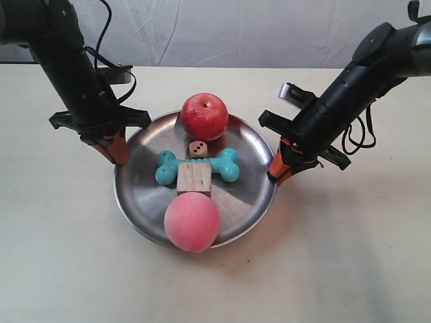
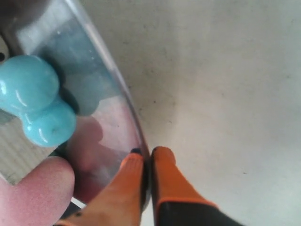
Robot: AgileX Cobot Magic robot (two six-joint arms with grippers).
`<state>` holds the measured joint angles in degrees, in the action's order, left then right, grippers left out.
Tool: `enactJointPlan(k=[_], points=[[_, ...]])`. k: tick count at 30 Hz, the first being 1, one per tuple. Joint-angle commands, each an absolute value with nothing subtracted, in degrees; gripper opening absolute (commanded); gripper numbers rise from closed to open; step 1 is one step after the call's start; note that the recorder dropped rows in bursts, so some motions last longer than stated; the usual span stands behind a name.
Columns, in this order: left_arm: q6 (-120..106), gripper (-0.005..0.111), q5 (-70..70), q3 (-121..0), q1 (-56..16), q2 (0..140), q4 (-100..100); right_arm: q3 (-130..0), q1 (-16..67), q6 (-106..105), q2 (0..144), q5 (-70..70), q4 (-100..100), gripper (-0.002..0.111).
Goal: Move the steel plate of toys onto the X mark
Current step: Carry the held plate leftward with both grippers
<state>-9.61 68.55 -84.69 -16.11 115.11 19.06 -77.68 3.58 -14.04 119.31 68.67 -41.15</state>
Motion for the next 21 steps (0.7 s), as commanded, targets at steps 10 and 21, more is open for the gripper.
enactJointPlan(k=[10,21], points=[[-10.6,0.0,69.96,-87.31,-11.44,114.68,24.79,-87.55,10.05,-9.14,124.72,68.17,-50.38,-0.001],[-10.6,0.0,69.96,-87.67,-8.17,118.24,23.83,-94.0,12.16,-6.04,129.02,68.53,-50.5,-0.001]])
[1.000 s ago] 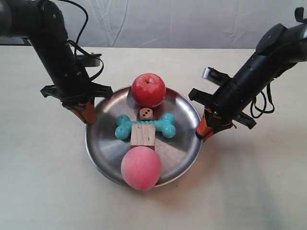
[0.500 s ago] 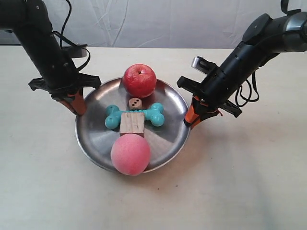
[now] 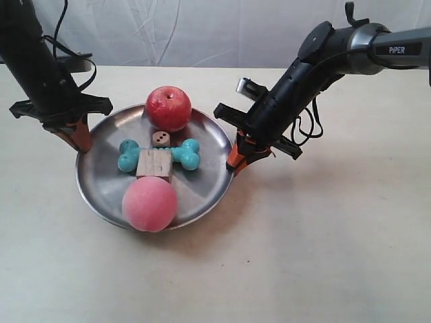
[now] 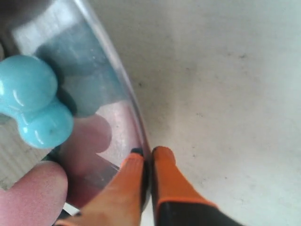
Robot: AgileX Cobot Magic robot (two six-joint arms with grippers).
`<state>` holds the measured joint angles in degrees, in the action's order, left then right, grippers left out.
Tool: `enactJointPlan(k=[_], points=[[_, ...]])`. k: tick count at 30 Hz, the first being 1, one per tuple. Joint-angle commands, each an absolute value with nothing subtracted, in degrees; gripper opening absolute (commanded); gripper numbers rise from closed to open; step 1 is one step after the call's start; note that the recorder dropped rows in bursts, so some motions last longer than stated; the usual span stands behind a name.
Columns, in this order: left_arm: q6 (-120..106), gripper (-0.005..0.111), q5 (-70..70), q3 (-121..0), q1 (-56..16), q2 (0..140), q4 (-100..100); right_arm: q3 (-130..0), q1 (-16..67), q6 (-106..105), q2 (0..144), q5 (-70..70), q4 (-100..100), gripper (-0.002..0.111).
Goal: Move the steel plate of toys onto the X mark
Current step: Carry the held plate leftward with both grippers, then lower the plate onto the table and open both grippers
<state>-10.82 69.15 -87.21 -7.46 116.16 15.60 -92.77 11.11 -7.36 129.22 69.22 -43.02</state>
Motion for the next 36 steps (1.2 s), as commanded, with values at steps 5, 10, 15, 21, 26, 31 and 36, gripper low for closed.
enactJointPlan(k=[5,10,15,21,26,31,36], points=[[-10.9,0.0,69.96,-88.32,-8.17,120.6,23.93,-94.0,12.16,-5.79,130.5,68.31,-50.05,-0.001],[-10.9,0.0,69.96,-88.32,-8.17,121.68,23.93,-94.0,12.16,-5.75,130.52,67.19,-49.04,-0.001],[-10.9,0.0,69.96,-88.32,-8.17,121.68,23.93,-94.0,12.16,-4.86,130.52,66.89,-46.99,-0.001],[-10.9,0.0,69.96,-88.32,-8.17,122.46,23.93,-94.0,12.16,-4.49,130.52,66.59,-45.16,-0.001],[-10.9,0.0,69.96,-88.32,-8.17,123.67,23.93,-94.0,12.16,-4.49,130.52,65.63,-44.7,-0.001],[-10.9,0.0,69.48,-88.32,-8.17,123.67,24.14,-94.0,12.16,-4.45,130.52,64.14,-43.99,-0.001],[-10.9,0.0,68.17,-88.32,-8.17,123.67,24.14,-94.0,12.05,-4.45,130.52,62.56,-43.65,0.009]])
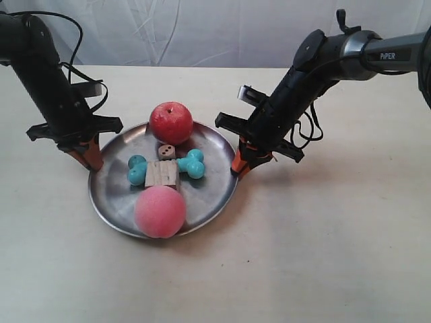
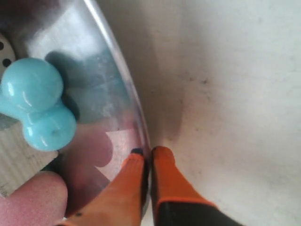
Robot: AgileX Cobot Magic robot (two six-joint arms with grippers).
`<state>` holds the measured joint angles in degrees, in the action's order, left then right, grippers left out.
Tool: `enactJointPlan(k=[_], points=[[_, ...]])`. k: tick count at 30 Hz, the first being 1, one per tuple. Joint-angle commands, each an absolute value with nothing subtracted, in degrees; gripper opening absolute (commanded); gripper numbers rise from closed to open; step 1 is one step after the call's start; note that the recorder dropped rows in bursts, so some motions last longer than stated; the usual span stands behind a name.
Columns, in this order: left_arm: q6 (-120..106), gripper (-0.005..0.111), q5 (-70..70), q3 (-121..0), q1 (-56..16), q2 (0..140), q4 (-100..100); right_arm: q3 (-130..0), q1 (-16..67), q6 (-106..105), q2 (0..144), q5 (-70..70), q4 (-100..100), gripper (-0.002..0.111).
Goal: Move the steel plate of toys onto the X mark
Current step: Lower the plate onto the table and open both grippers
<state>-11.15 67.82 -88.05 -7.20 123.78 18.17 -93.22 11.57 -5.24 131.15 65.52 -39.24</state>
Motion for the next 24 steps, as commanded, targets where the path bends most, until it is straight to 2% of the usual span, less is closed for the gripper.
enactJointPlan(k=[1,7,11,15,24], points=[[-10.9,0.0,68.08,-88.32,-8.17,123.67,24.14,-94.0,12.05,-4.45,130.52,62.56,-43.56,0.013],[-10.9,0.0,67.77,-88.32,-8.17,123.67,24.14,-94.0,12.05,-4.45,130.52,62.33,-42.15,0.038],[-10.8,0.003,67.79,-88.32,-8.17,123.67,24.14,-94.0,12.05,-4.45,130.52,62.45,-41.51,0.044],[-10.58,0.016,67.79,-88.32,-8.17,123.67,24.14,-94.0,12.05,-4.45,130.52,62.82,-41.46,0.044],[-10.44,0.053,68.04,-88.32,-8.17,123.67,24.14,-94.0,12.16,-4.94,130.52,63.39,-41.46,0.044]])
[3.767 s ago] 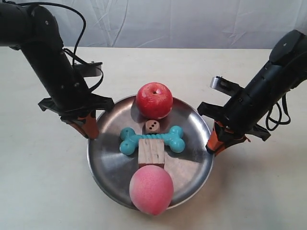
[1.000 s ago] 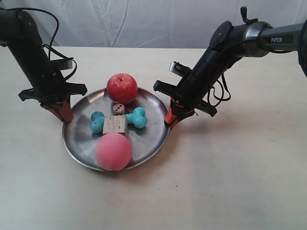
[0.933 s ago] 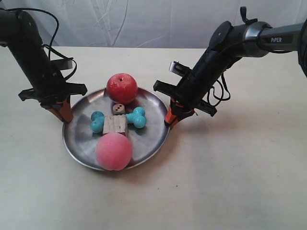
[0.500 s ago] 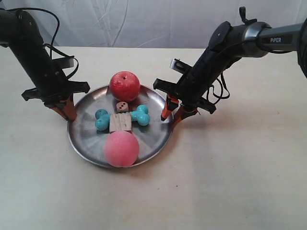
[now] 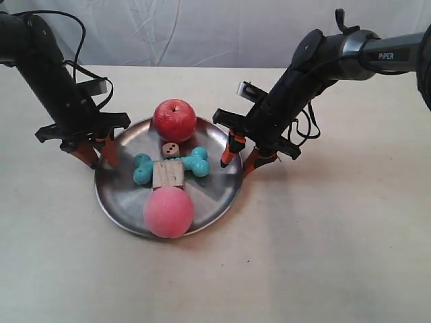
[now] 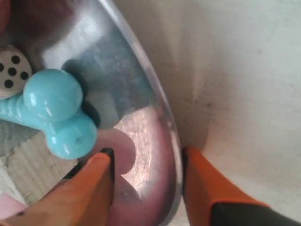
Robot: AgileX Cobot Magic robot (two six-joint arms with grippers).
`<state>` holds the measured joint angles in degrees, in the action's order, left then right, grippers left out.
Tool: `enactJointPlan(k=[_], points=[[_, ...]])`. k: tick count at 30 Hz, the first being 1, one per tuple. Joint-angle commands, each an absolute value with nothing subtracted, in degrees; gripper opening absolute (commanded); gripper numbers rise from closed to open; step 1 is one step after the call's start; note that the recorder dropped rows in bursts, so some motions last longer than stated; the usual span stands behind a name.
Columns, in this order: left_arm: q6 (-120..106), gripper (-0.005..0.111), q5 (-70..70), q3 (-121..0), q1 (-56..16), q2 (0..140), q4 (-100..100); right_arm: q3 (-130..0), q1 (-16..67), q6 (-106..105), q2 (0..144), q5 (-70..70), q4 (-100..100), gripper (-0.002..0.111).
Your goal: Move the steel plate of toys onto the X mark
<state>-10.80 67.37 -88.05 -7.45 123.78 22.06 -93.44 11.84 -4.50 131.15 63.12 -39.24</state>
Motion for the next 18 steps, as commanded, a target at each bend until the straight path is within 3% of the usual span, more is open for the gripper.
enactJointPlan(k=[1,6,18], points=[[-10.44,0.056,68.04,-88.32,-8.17,123.67,24.14,-94.0,12.16,-4.94,130.52,63.25,-41.46,0.044],[-10.44,0.062,68.41,-88.32,-8.17,123.67,23.2,-94.0,12.16,-4.94,130.52,63.05,-40.3,0.044],[-8.59,0.062,69.34,-88.32,-8.17,122.08,19.12,-94.0,12.05,-2.39,130.52,64.7,-26.34,0.044]])
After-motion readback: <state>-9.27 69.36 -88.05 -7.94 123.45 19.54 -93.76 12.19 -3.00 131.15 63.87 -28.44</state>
